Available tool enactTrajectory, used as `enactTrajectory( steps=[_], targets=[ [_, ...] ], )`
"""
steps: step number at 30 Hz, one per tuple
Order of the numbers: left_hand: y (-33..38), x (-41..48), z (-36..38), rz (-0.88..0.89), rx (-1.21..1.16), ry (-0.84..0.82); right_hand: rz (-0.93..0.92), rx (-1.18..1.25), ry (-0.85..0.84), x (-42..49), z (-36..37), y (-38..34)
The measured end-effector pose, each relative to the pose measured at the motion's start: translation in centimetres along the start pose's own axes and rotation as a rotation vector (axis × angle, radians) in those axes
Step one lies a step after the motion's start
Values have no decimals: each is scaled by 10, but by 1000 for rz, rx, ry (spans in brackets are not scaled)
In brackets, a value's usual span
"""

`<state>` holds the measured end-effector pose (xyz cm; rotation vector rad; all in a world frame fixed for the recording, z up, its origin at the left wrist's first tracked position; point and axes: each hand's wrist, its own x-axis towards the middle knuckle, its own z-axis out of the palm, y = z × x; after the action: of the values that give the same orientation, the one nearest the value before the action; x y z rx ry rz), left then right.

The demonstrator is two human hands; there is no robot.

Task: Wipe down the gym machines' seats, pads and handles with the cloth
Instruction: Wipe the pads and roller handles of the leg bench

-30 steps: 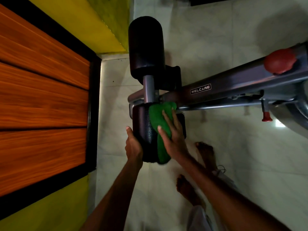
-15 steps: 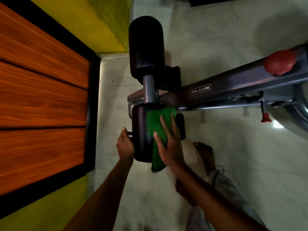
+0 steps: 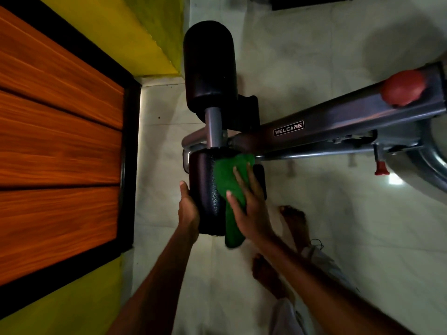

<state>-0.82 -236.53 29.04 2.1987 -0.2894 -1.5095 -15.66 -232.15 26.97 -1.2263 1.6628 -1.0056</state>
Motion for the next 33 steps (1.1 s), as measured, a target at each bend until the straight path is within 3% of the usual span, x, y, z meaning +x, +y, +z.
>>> enactTrajectory(
  steps=[5, 11, 19, 24, 28, 31, 33],
  targets=[
    [16, -10, -1, -35, -25, -123, 55, -24, 51, 53, 5, -14],
    [15, -4, -8, 125, 358, 187, -92, -79, -11, -70, 9, 1],
    [15, -8, -11, -33, 180, -129, 210, 155, 14, 65, -1, -3],
    [25, -16, -10, -79, 208, -261, 124, 127, 52, -12, 3, 4],
    [27, -20, -1, 75, 340, -3, 28, 56, -70, -73, 0, 12],
    [21, -12, -5, 290, 564, 296, 85, 55, -46, -19, 1, 5],
    [21, -27, 0, 343, 632, 378, 136, 110, -20, 27, 1, 1]
  ],
)
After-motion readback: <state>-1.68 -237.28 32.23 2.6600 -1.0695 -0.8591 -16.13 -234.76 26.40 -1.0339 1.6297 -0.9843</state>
